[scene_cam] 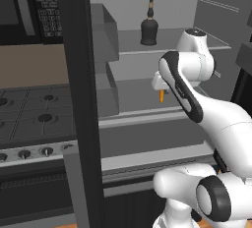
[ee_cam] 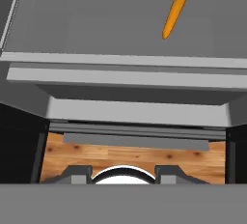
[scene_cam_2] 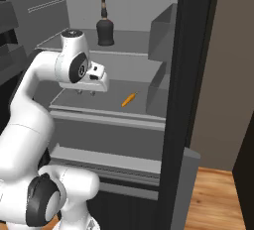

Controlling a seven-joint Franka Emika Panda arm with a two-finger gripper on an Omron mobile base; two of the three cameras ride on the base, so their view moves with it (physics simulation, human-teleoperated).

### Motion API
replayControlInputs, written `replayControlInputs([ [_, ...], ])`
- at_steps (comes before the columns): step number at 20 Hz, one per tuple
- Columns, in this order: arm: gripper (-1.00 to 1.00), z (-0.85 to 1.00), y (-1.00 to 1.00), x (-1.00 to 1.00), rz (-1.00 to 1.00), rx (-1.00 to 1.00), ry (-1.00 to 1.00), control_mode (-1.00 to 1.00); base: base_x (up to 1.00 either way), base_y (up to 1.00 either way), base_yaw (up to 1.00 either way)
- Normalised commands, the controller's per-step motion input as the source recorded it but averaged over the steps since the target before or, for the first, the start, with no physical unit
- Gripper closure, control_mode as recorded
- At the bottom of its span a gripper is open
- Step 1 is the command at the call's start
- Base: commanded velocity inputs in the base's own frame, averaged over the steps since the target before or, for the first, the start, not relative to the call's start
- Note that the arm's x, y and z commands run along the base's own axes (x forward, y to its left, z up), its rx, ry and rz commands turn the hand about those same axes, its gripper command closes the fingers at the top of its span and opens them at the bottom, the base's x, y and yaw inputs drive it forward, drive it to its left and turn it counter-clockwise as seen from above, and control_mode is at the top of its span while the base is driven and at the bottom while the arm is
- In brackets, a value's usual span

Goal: Pick carrot from the fridge and place it on the plate on the counter.

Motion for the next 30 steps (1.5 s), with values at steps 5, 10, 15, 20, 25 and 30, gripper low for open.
replayControlInputs([
  [5,-1.00,-0.12,-0.22,0.00,0.00,0.00,-0.04,-1.00,0.00,0.00,0.00],
  [10,-1.00,-0.42,-0.47,0.00,0.00,0.00,-0.09,-1.00,0.00,0.00,0.00],
  [15,-1.00,-0.48,-0.34,0.03,0.00,0.00,-0.10,-1.00,0.00,0.00,0.00],
  [20,-1.00,-0.53,-0.13,0.17,0.00,0.00,-0.11,-1.00,0.00,0.00,0.00],
  [25,-1.00,-0.43,-0.02,0.20,-0.02,0.00,-0.06,-1.00,0.00,0.00,0.00],
  [30,-1.00,-0.15,0.00,0.38,-0.05,0.00,0.00,-1.00,0.00,0.00,0.00],
])
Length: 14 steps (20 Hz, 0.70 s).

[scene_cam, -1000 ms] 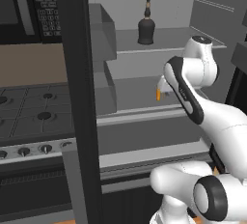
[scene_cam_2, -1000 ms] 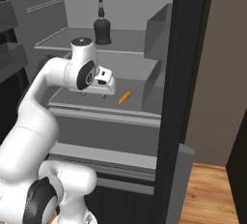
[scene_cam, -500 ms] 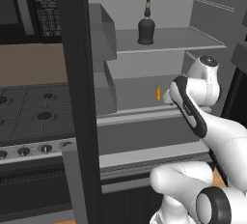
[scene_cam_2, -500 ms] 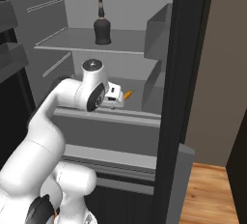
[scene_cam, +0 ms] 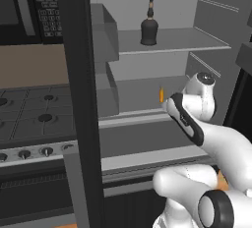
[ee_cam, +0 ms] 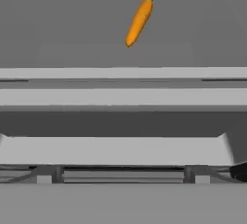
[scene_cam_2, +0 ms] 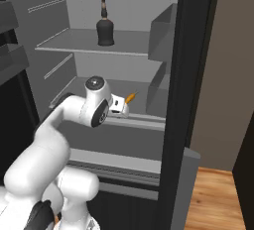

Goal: Pick carrot from the fridge and place it on the plate on the counter.

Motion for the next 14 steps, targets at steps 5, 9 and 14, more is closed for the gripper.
replayControlInputs([
  [5,-1.00,-0.01,0.00,0.43,-0.06,0.00,0.00,-1.00,0.00,0.00,0.00],
  [9,-1.00,0.00,-0.01,0.41,-0.05,0.00,0.01,-1.00,0.00,0.00,0.00],
  [14,-1.00,0.00,-0.05,0.50,-0.02,0.00,0.00,-1.00,0.00,0.00,0.00],
])
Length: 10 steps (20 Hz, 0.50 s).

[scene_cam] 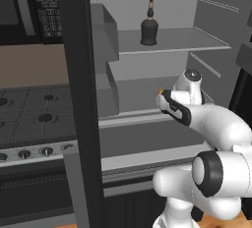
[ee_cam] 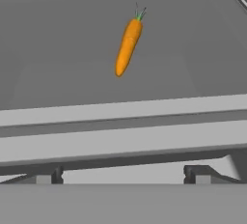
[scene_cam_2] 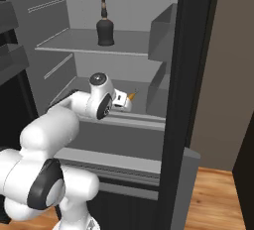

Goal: Pick carrot from the fridge and place it on the plate on the counter.

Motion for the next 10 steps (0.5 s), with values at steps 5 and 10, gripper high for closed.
replayControlInputs([
  [5,-1.00,0.00,-0.13,0.51,0.00,0.00,0.00,-1.00,0.00,0.00,0.00],
  [10,-1.00,0.00,-0.09,0.49,0.00,0.00,0.00,-1.00,0.00,0.00,0.00],
])
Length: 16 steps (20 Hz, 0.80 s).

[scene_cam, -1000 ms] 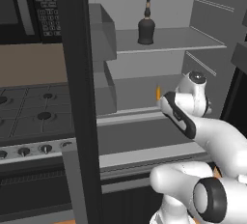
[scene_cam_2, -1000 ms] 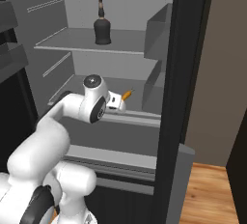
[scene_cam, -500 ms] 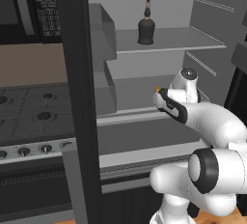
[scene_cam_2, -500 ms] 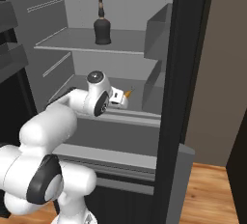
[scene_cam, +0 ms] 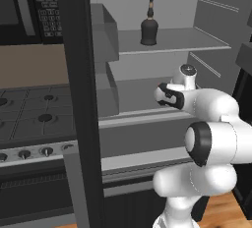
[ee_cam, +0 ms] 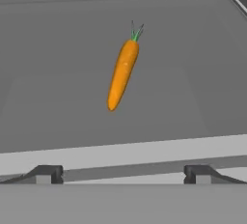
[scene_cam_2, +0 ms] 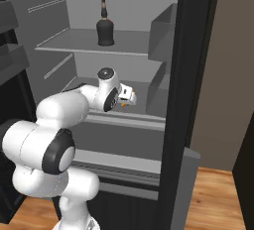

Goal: Pick carrot from the fridge and place it on the plate on the counter.

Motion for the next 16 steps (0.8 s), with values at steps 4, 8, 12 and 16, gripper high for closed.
replayControlInputs([
  [4,-1.00,0.00,-0.01,0.37,0.00,0.00,0.00,-1.00,0.00,0.00,0.00],
  [8,-1.00,-0.03,0.00,0.37,0.00,0.00,0.00,-1.00,0.00,0.00,0.00],
  [12,-1.00,-0.12,0.00,0.37,0.00,0.00,0.00,-1.00,0.00,0.00,0.00],
  [16,-1.00,-0.15,0.00,0.32,0.00,0.00,0.00,-1.00,0.00,0.00,0.00],
])
